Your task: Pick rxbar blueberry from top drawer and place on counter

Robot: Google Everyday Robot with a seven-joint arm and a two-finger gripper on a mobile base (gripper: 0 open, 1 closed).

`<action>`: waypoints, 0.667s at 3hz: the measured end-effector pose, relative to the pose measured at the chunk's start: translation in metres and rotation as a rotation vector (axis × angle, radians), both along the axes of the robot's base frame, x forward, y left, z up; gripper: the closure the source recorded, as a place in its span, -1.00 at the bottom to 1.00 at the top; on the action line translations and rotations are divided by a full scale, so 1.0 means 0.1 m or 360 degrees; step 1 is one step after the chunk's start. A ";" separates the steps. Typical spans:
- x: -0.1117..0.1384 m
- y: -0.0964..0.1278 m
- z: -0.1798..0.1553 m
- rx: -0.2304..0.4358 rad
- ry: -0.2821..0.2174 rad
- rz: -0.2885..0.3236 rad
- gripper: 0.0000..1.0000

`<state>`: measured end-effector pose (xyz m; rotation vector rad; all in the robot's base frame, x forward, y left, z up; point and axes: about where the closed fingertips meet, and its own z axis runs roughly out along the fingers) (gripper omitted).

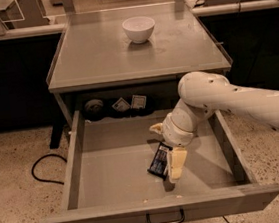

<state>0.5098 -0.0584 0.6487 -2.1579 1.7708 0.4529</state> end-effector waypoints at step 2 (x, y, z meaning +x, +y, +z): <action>0.16 -0.35 -0.44 0.0003 0.0368 -0.0256 -1.00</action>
Offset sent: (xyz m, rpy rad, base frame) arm 0.0357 -0.0633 -0.0720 0.0721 0.4238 -0.3154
